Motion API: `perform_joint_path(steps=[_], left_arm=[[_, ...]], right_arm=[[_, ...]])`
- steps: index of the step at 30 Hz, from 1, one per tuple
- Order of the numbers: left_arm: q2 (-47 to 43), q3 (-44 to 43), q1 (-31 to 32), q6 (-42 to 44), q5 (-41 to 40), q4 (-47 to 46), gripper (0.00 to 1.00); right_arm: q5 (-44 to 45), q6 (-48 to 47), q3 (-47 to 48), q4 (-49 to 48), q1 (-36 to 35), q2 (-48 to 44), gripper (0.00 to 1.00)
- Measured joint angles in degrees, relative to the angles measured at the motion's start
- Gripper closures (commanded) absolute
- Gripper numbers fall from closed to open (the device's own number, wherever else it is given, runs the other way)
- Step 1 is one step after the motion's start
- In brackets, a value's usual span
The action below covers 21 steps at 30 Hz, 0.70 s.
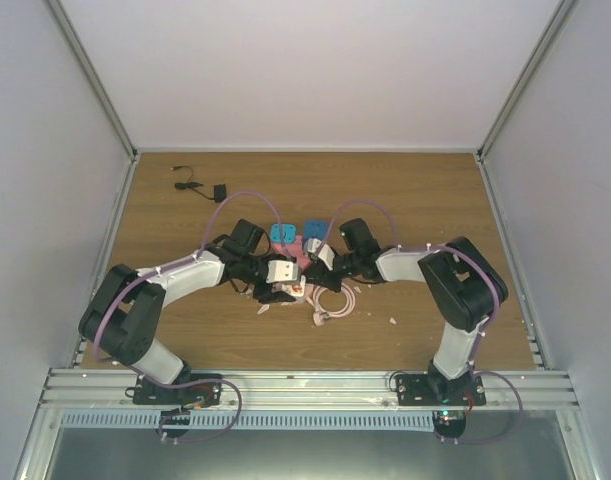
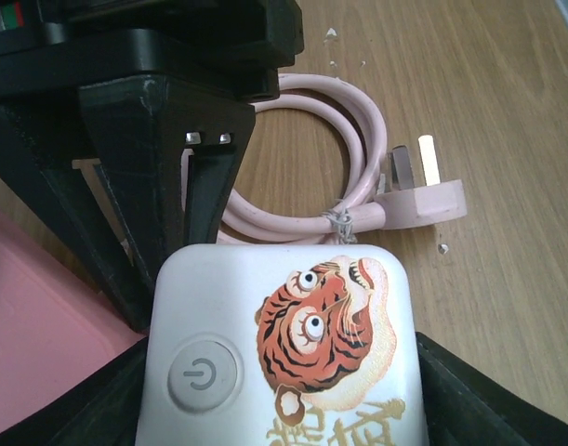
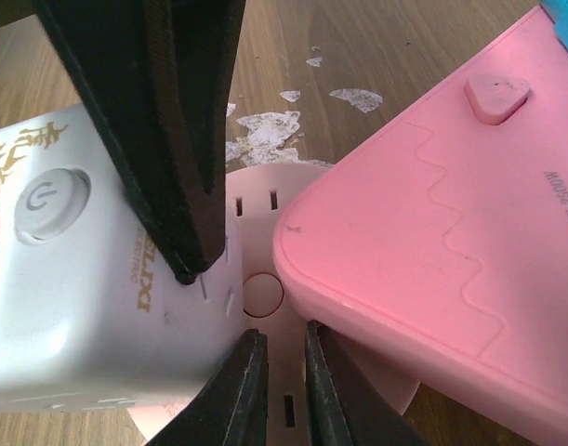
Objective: Pull the plug off the socket
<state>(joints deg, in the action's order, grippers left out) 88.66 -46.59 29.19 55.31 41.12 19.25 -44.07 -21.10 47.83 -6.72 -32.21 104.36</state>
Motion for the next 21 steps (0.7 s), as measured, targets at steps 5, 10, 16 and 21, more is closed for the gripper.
perform_joint_path(steps=[5,10,16,21], left_arm=[[-1.88,1.90,0.00,-1.20,-1.27,-2.38,0.55],[-4.09,3.58,-1.97,-1.49,-1.09,-1.55,0.60],[-5.97,4.63,-6.84,-1.55,3.45,1.77,0.62],[-6.32,5.29,-7.41,-1.95,4.87,1.66,0.64]], right_arm=[[-0.24,0.00,0.44,-0.22,-0.46,0.33,0.86],[0.33,0.00,1.77,-0.48,-2.34,1.36,0.86],[0.13,-0.07,4.26,-2.36,-4.37,4.11,0.87],[-0.79,-0.07,4.39,-3.02,-4.61,4.72,0.87]])
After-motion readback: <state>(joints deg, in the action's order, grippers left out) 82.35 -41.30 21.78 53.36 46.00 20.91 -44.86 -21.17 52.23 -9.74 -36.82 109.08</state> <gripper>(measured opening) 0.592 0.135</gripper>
